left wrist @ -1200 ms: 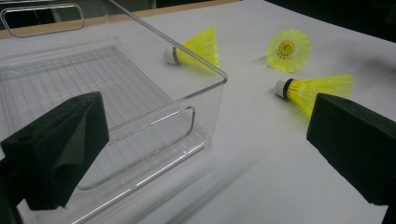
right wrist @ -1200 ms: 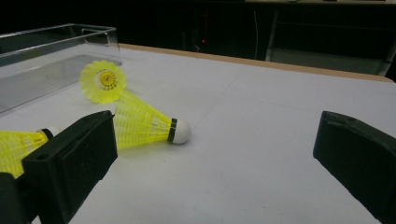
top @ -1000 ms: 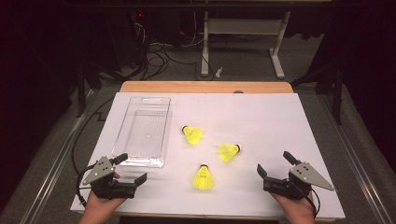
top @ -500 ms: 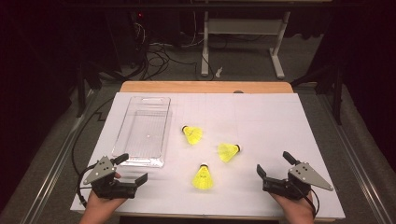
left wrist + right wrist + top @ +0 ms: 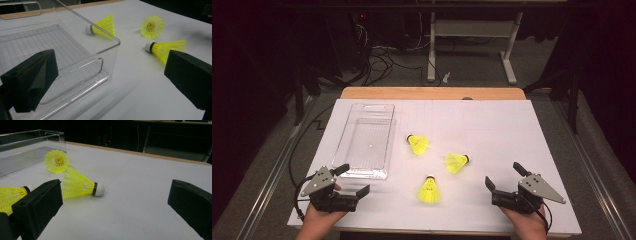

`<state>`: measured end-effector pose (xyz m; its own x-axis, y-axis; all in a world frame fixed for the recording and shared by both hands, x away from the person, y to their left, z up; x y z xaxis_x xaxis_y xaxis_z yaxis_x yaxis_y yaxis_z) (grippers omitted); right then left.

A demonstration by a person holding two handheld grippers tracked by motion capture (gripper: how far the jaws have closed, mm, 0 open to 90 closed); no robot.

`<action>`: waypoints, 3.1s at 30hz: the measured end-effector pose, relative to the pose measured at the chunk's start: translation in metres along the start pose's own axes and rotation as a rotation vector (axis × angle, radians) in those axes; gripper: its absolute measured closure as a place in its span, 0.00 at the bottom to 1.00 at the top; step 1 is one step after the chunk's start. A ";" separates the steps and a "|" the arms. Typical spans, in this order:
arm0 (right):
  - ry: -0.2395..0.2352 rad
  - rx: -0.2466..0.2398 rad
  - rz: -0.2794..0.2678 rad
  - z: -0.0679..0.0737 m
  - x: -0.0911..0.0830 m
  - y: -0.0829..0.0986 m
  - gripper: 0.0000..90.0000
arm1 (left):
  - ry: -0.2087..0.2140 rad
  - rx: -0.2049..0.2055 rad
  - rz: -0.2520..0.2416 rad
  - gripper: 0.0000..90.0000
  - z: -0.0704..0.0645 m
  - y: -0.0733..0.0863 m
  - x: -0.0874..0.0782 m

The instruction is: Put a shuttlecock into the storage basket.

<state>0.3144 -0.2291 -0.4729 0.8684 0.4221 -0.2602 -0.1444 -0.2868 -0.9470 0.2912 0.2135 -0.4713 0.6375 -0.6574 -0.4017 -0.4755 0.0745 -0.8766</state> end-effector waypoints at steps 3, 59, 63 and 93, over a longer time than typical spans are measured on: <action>0.000 0.001 0.003 0.000 0.000 0.001 0.00 | -0.006 0.001 -0.003 0.00 0.001 -0.001 -0.001; 0.004 -0.005 0.006 -0.001 0.000 0.002 0.00 | -0.168 -0.107 0.006 0.00 0.065 0.003 -0.036; 0.003 -0.007 0.008 -0.001 0.001 0.002 0.00 | -0.174 -0.118 0.028 0.00 0.067 0.005 -0.034; -0.009 -0.003 0.024 0.000 0.006 0.006 0.00 | -0.208 -0.237 0.245 0.01 0.070 0.033 -0.027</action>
<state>0.3184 -0.2281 -0.4800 0.8602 0.4230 -0.2848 -0.1638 -0.2997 -0.9399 0.3007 0.2863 -0.5075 0.5856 -0.4743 -0.6574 -0.7397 0.0190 -0.6726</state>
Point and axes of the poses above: each handheld gripper's, and its own axes: x roughly forward along the jaws, y roughly out of its underside, z roughly to its left, the point moved 7 cm from there along x, roughly forward along the jaws, and after that the axes turned 10 degrees about -x, right-handed, at the moved point
